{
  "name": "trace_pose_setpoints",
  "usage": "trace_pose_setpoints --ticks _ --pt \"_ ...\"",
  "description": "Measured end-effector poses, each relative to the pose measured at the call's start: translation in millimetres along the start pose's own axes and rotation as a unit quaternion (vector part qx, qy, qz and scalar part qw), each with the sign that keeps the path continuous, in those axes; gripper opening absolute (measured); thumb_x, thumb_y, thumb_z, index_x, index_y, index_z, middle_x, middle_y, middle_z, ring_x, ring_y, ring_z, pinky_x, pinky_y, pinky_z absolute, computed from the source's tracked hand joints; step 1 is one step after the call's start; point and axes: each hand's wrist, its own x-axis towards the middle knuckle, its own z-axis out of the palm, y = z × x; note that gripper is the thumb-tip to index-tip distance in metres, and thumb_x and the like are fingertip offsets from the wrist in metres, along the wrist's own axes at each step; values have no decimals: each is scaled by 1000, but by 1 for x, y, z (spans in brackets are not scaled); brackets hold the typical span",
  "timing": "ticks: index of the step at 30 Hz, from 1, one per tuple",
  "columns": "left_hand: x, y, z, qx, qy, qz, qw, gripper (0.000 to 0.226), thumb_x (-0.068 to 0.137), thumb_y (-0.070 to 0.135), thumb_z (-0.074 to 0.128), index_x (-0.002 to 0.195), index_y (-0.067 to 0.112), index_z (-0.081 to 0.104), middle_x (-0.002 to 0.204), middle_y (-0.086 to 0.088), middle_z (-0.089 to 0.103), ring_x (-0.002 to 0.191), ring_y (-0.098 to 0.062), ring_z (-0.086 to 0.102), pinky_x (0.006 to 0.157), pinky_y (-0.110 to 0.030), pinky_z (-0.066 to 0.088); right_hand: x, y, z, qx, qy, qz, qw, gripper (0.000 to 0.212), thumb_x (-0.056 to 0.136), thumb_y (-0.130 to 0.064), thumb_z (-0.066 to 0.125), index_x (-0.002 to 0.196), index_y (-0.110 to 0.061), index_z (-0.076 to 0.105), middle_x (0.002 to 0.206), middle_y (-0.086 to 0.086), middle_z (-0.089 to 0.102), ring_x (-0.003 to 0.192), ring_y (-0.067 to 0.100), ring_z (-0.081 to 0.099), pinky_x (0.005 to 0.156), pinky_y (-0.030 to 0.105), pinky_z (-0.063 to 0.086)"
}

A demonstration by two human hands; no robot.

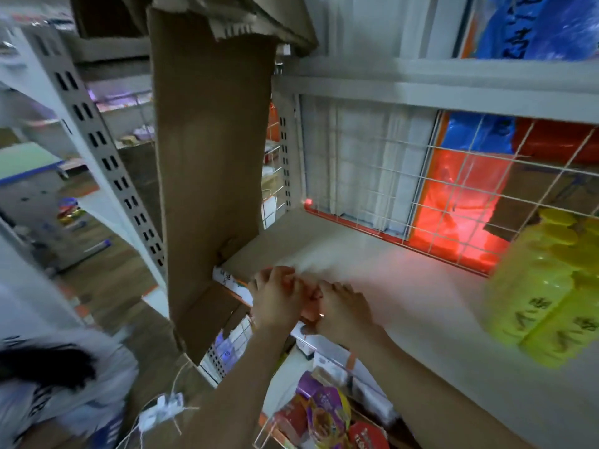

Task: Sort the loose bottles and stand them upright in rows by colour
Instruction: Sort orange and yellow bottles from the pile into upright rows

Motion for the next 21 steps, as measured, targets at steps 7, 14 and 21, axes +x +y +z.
trace_pose_setpoints --ticks 7,14,21 --pt "-11 44 20 -186 45 111 975 41 84 47 52 114 20 54 122 -3 40 114 -17 41 92 -27 41 -25 26 -15 205 152 132 958 50 67 -49 69 110 -28 53 103 -8 63 99 21 58 84 35 49" --pt "-100 136 70 -330 -51 240 911 15 91 46 38 103 42 47 107 6 55 94 3 55 73 -3 39 -126 105 -93 366 360 143 846 52 57 -44 81 101 -32 58 90 -15 66 90 7 60 76 22 48" --pt "-232 230 147 -293 -206 309 881 24 91 41 42 111 34 53 111 9 58 101 -11 58 83 -29 49 -282 207 -138 370 420 210 802 56 62 -19 86 105 -22 50 93 -14 62 78 -11 59 67 8 45"
